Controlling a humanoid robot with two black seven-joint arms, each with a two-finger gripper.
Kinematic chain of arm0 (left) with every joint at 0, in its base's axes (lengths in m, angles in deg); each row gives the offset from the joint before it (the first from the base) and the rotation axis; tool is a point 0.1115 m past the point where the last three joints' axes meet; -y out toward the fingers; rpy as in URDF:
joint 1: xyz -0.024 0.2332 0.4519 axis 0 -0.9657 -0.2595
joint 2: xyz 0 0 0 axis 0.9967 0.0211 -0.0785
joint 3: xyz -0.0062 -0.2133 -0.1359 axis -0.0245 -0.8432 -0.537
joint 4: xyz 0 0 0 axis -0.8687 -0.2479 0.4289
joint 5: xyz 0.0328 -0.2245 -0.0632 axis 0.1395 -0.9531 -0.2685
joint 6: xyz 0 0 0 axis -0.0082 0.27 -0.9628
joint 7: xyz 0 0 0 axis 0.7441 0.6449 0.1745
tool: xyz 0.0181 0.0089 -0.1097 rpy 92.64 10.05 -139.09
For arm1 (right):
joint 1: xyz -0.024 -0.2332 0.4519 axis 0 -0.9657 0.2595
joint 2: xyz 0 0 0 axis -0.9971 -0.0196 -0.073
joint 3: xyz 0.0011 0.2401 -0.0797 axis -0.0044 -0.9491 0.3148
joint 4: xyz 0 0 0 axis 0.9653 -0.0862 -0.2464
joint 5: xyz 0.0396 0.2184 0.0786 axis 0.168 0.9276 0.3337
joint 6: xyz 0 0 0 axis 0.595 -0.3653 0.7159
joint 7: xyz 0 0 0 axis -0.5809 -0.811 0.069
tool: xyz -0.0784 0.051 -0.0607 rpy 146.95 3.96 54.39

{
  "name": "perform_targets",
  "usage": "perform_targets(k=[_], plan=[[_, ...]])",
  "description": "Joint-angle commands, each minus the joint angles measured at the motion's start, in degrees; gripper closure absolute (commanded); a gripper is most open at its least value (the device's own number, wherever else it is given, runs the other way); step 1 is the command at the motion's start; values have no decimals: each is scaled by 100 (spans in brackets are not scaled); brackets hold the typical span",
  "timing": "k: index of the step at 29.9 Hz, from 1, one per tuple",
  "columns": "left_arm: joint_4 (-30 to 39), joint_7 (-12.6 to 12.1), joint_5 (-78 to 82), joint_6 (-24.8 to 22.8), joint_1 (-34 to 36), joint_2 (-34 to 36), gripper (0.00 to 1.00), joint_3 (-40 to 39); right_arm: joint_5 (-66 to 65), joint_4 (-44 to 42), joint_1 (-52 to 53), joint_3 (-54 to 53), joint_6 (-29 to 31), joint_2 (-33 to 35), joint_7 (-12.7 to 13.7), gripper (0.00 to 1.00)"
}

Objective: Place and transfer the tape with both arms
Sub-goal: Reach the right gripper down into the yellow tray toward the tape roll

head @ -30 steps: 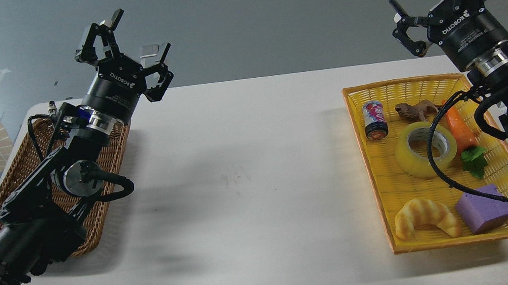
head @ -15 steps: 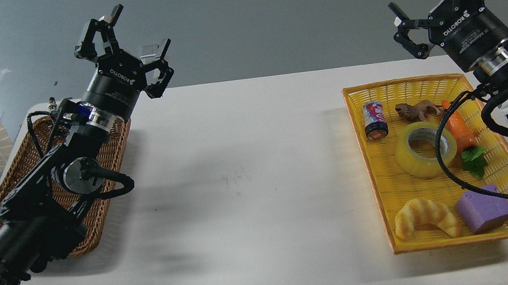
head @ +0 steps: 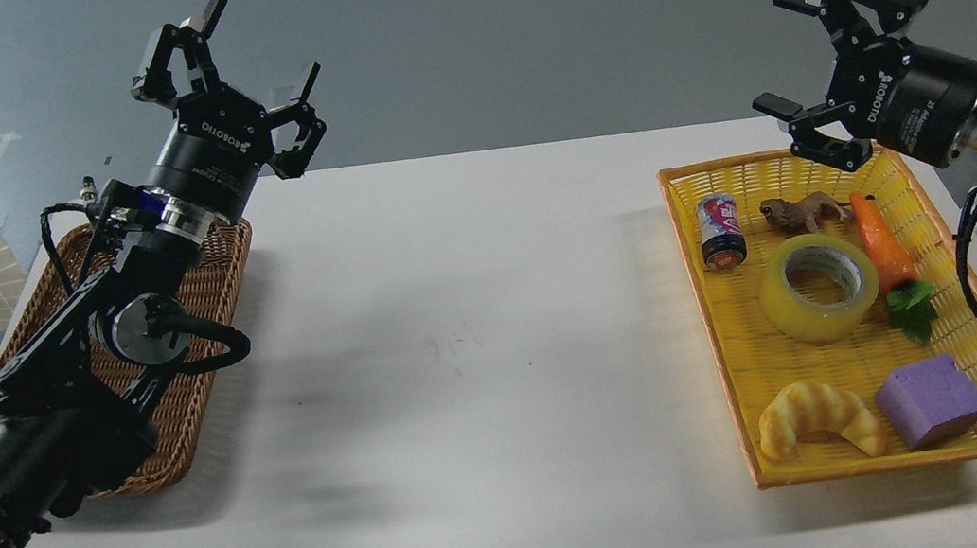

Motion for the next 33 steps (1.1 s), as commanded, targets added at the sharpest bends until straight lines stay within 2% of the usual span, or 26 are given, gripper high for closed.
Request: perform_targets(k=[1,2,4,8,21,25,28,33], plan=[[-4,0,9,0,36,-8,2,0,-1339,309,203,284,-1,408,-9,0],[-4,0,9,0,36,-8,2,0,-1344,310,203,285,-1,409,-9,0],[4,0,9,0,45,-8,2,-8,-2332,319,230,320,-1,426,-9,0],[4,8,9,0,63,1,2,-8,-3468,310,142,337,-1,514,-18,0],[4,9,8,0,63,10,2,-8,-3822,468,142,935,-1,1332,-88,0],[4,9,8,0,63,1,2,0,-4699,565,89,987,-1,1306,-106,1],[13,9,0,0,63,10,2,0,-5210,574,98,1146,-1,1288,-167,1],[13,9,0,0,63,10,2,0,-5703,556,168,1506,-1,1262,-413,1]])
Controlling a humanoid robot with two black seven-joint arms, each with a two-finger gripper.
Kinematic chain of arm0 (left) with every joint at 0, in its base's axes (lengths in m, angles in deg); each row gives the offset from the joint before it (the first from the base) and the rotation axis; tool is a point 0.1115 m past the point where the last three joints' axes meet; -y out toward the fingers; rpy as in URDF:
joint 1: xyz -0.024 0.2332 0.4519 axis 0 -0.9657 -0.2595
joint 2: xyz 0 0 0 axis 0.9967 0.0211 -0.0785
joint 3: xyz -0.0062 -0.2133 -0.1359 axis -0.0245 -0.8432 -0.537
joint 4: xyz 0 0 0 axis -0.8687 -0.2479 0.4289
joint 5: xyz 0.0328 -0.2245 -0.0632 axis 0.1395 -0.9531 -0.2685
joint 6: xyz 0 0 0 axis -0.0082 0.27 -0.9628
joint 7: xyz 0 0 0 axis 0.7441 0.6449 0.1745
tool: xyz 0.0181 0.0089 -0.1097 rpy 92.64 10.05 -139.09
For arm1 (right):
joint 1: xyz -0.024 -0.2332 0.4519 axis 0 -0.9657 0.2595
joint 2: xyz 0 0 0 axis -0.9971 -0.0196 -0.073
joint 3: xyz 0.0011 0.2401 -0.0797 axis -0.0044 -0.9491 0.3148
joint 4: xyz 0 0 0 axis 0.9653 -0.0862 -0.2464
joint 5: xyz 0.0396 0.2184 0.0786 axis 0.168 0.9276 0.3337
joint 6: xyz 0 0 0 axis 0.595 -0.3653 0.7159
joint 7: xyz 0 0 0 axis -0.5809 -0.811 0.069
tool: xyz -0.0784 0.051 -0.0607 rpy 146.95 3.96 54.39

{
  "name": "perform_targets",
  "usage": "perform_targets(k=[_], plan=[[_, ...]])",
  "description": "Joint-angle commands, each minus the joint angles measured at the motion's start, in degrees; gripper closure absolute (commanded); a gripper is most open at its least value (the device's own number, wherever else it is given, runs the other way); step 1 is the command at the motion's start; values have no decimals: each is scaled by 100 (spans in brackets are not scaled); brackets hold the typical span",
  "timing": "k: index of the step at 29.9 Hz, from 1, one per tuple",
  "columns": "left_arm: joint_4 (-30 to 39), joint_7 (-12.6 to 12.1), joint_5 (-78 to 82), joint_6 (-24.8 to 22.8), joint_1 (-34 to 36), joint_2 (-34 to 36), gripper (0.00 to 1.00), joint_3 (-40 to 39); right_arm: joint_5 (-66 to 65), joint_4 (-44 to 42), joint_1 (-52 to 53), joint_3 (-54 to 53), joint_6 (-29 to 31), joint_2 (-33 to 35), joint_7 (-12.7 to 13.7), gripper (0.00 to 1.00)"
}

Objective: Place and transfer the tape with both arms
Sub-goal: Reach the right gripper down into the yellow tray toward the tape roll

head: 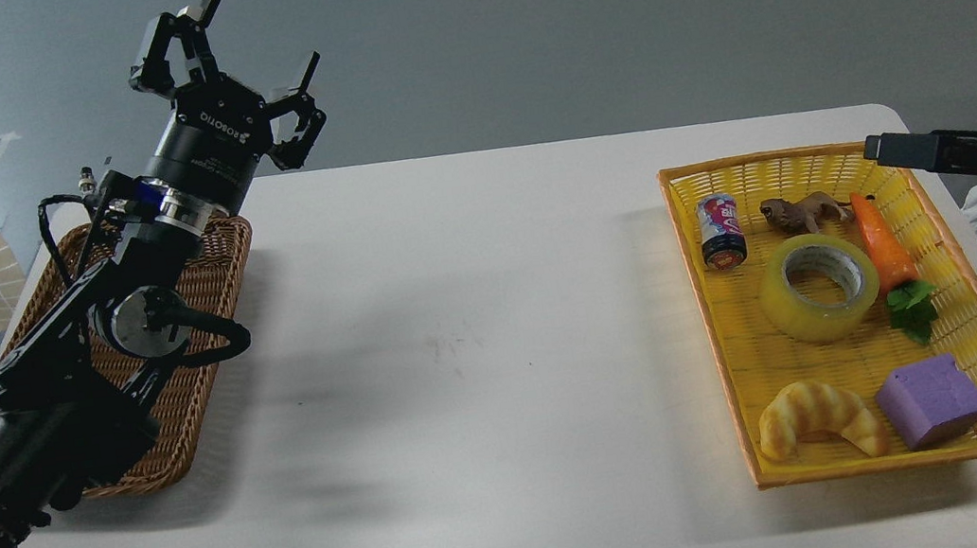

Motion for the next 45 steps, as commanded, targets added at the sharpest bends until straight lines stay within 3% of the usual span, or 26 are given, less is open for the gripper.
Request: perform_targets(k=[1,6,11,20,27,38,45], plan=[[7,0,0,0,-1,1,2,-4,-317,-11,30,194,2,-37,-119,1],[7,0,0,0,-1,10,2,-4,-573,-37,39,476,2,-143,-321,0],[7,0,0,0,-1,10,2,5,-660,-133,249,809,2,-178,-725,0],[7,0,0,0,-9,27,2,5,-845,-564,452,1258,2,-309,-743,1],[7,0,0,0,-9,36,2,-4,-1162,-1319,452,1293,2,-889,-734,2],[7,0,0,0,-18,45,2,-4,-1302,-1662,452,1311,2,-1188,-725,4],[7,0,0,0,-18,45,2,-4,-1381,-1777,452,1407,2,-1311,-725,17]])
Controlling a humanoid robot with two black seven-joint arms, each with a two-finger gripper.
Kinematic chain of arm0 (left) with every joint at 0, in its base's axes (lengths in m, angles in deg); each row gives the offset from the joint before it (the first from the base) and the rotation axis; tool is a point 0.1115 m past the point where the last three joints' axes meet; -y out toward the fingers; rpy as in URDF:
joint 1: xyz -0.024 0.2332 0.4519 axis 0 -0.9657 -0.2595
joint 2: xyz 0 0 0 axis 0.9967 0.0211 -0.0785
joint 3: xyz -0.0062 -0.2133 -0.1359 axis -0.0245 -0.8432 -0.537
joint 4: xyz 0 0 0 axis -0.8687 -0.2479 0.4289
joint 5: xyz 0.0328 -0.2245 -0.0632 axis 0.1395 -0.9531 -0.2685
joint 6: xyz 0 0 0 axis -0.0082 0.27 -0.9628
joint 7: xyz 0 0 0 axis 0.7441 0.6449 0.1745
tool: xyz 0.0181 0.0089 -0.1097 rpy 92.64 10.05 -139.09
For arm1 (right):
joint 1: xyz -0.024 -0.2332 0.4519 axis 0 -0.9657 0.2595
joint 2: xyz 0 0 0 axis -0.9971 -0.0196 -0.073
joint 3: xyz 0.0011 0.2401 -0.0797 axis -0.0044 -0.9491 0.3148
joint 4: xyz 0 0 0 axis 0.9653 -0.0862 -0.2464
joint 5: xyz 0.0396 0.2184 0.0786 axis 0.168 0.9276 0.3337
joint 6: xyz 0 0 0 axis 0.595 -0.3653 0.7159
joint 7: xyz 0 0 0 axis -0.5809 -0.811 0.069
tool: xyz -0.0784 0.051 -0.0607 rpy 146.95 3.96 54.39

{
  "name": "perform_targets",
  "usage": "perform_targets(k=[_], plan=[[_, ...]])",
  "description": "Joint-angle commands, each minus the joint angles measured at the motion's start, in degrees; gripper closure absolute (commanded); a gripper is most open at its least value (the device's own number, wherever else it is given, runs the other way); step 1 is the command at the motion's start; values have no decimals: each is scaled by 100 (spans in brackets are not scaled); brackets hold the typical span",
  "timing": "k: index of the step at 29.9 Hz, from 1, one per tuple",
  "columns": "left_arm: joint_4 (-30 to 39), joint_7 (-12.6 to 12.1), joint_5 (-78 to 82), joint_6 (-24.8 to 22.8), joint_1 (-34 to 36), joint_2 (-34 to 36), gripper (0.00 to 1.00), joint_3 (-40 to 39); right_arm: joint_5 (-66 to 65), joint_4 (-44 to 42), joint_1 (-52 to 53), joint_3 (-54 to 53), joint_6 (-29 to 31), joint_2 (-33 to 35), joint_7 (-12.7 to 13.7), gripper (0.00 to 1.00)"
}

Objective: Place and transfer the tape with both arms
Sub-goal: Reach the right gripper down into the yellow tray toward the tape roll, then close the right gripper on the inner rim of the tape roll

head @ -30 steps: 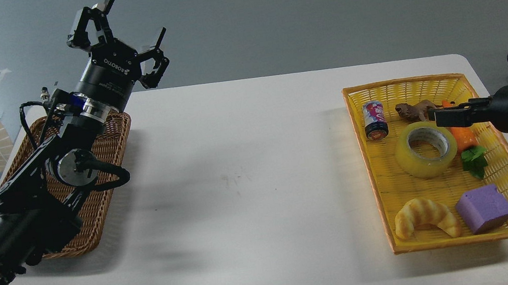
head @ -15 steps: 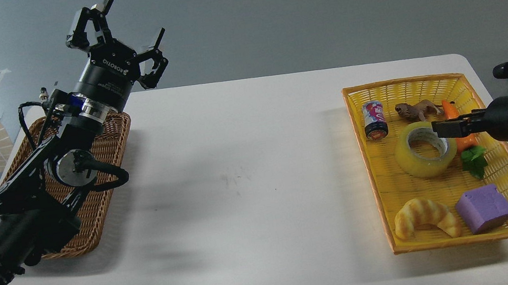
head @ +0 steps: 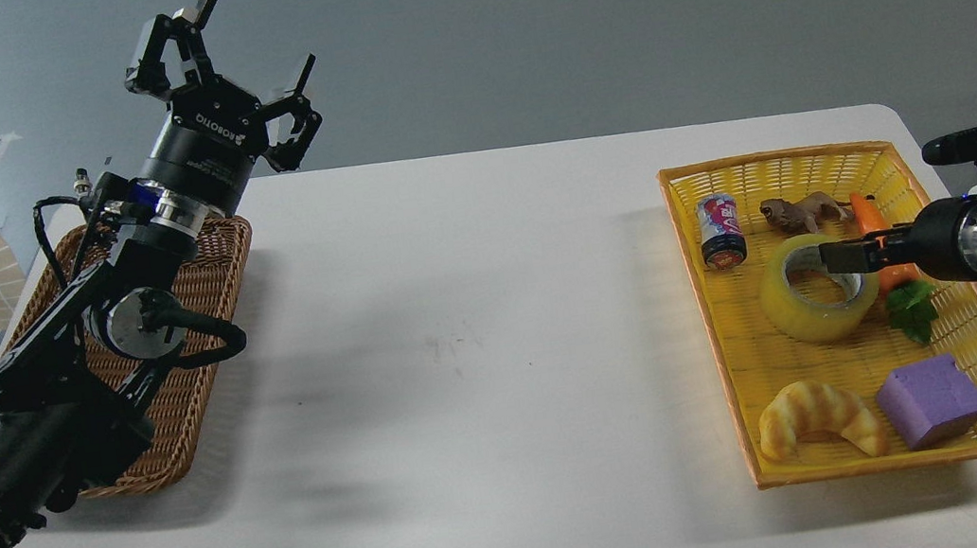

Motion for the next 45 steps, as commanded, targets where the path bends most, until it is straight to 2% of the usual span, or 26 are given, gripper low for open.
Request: perform_targets(k=[1,10,13,22,24,25,26,29,32,35,36,42,45], plan=[[0,0,0,0,0,-3,2,0,-52,-11,1,89,0,-49,0,17],[0,9,-9,0,0,-3,2,0,-52,-11,1,107,0,-137,0,18],[0,9,-9,0,0,-3,2,0,-52,-11,1,116,0,-146,0,24],[0,9,-9,0,0,-3,2,0,-52,-81,1,125,0,-260,9,28],[0,9,-27,0,0,-3,2,0,-52,-133,1,125,0,-269,44,33],[0,9,-27,0,0,-3,2,0,-52,-186,1,125,0,-304,78,41],[0,9,-27,0,0,-3,2,0,-52,-256,-8,125,0,-356,114,46],[-9,9,-35,0,0,-3,2,0,-52,-292,1,125,0,-383,132,46],[-9,9,-35,0,0,15,2,9,-52,-301,1,125,0,-392,132,55],[-9,9,-44,0,0,15,2,9,-43,-292,1,133,0,-392,140,81],[-9,9,-44,0,0,15,2,0,-43,-283,1,125,0,-392,132,98],[-9,9,-44,0,0,6,2,0,-8,-169,106,125,0,-375,132,100],[-18,9,-53,0,9,-12,2,0,9,225,185,125,0,-235,132,100]])
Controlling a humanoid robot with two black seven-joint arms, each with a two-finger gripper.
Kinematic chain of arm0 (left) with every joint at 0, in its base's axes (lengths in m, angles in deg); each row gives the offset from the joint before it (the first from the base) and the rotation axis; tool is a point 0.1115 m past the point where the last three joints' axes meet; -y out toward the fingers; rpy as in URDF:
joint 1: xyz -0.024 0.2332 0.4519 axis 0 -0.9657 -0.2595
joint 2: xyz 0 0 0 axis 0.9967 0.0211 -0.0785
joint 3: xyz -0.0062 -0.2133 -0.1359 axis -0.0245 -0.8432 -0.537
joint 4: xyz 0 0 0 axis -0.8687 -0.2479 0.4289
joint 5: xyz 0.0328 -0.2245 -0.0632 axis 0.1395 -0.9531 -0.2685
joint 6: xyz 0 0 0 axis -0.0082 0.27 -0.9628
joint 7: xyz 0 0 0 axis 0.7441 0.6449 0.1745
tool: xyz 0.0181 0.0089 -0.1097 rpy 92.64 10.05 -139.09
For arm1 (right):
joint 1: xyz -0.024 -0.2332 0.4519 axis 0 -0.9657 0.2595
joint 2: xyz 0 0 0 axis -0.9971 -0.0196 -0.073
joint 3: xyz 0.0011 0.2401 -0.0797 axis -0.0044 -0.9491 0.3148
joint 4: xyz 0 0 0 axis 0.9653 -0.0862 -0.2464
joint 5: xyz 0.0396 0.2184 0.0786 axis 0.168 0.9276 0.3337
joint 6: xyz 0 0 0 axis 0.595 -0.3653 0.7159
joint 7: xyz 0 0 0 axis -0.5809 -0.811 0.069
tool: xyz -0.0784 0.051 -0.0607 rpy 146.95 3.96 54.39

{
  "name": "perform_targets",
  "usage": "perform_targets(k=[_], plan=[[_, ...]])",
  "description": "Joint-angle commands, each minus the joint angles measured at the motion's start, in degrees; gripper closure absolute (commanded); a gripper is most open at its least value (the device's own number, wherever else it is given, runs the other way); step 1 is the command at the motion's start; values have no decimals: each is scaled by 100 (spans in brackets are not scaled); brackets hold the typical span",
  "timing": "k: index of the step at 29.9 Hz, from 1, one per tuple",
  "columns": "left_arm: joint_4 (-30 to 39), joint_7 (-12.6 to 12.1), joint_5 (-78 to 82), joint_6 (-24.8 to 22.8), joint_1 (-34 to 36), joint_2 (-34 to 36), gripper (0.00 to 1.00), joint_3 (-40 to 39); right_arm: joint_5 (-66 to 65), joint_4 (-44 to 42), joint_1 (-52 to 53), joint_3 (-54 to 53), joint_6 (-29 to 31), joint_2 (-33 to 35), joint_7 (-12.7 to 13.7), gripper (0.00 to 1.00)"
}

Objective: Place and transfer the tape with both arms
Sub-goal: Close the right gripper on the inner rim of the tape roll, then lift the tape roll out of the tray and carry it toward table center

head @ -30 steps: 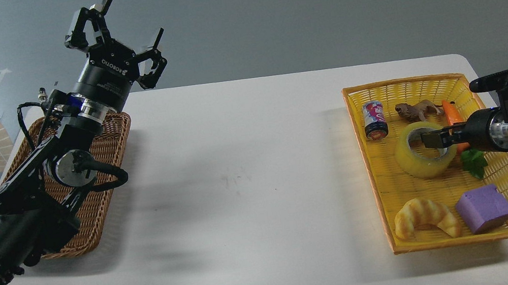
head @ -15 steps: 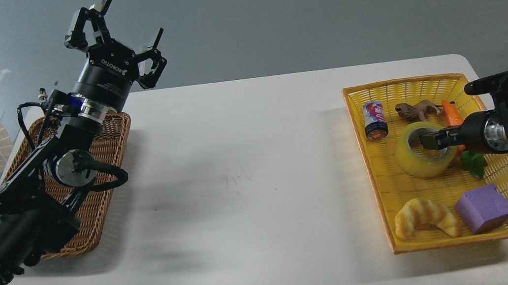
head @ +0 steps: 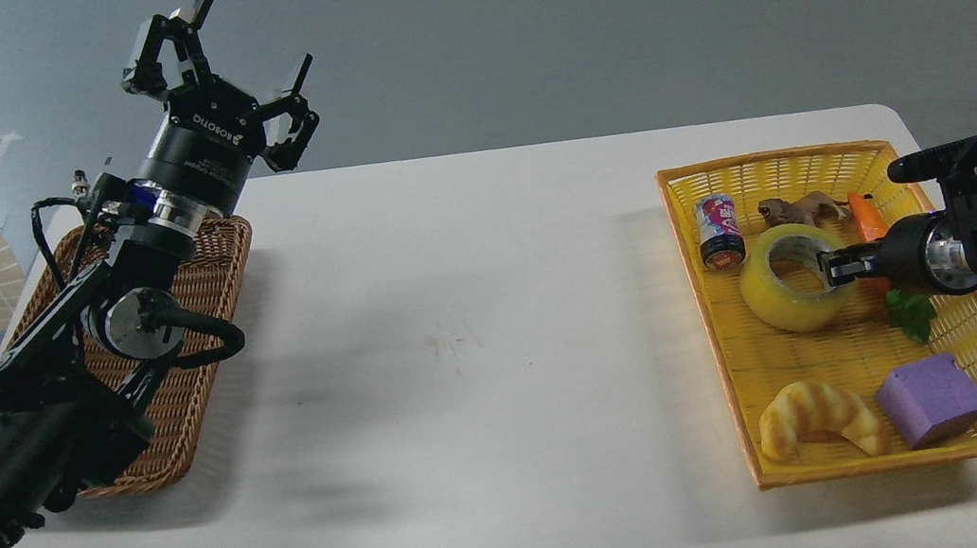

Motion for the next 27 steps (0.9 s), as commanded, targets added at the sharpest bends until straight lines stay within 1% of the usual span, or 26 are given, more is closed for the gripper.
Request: perform_targets(k=[1,2,4,6,12,14,22,24,26,27], plan=[[-9,0,-8,0,9,-18,2,-2,17,584,72,-13,0,293,-1,100],[-9,0,-8,0,9,-18,2,-2,17,587,72,-13,0,294,-1,100],[-9,0,-8,0,17,-9,2,-2,25,1016,89,-31,0,592,-1,100],[-9,0,-17,0,9,-9,2,-2,60,1647,186,-31,0,1013,-1,100],[0,0,-26,0,18,-9,2,-19,87,2651,440,-110,0,1796,-1,100],[0,0,-26,0,26,-9,2,-19,174,2862,563,-145,0,1928,-1,100],[0,-9,-26,0,26,9,2,-19,500,2995,1267,-154,0,1850,-1,100],[0,0,-26,0,26,44,2,-19,509,2986,1373,-128,0,1623,-1,100],[0,9,-26,0,26,140,2,-28,518,2925,1408,-101,0,1184,-1,100],[0,0,-26,0,26,140,2,-37,518,2916,1399,-101,0,1095,-1,100]])
